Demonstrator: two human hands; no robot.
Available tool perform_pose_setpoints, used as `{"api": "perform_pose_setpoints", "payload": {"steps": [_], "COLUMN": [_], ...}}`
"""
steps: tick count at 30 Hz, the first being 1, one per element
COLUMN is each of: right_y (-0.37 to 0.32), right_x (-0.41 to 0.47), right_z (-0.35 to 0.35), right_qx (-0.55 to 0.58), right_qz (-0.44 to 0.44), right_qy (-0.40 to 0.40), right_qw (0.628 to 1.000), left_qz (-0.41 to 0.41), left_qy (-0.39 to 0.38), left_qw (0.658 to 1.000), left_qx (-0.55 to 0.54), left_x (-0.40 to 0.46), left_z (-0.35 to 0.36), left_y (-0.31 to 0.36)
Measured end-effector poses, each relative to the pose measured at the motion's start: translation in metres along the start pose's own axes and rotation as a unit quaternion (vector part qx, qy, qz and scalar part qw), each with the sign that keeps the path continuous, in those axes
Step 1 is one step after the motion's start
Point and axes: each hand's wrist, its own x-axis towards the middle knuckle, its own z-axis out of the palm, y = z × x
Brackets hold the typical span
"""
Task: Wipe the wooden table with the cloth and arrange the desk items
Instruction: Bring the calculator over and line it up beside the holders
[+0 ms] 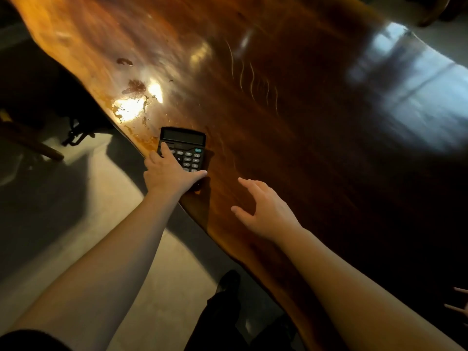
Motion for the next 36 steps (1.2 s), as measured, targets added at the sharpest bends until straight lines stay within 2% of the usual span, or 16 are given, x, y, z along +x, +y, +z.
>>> {"api": "perform_pose_setpoints", "payload": {"steps": [5,11,15,18,25,36], "right_y": [0.001,0.012,0.028,0.045,0.1,0.193], "right_x": [-0.003,-0.017,-0.039,-0.063,-0.132,-0.251], "right_z": [0.001,-0.007,-0.02,-0.033,-0.058,-0.066], "right_qx": [0.005,0.027,0.041,0.052,0.075,0.119], "right_qz": [0.005,0.013,0.029,0.045,0.116,0.216], "right_qy": [-0.006,0.02,0.042,0.066,0.119,0.249], "right_qw": [1.0,0.999,0.998,0.995,0.983,0.936], "left_qz": [-0.007,-0.005,0.034,0.054,0.156,0.283], "left_qy": [0.001,-0.003,0.012,-0.001,-0.026,-0.078], "left_qw": [0.999,1.0,0.999,0.999,0.987,0.955], "left_qx": [0.034,0.0,0.002,-0.003,0.001,0.034], "left_x": [0.001,-0.009,-0.031,-0.053,-0.116,-0.241], "left_z": [-0.002,-0.002,0.002,0.006,0.027,0.084], "left_y": [0.009,0.017,0.04,0.067,0.147,0.277]}}
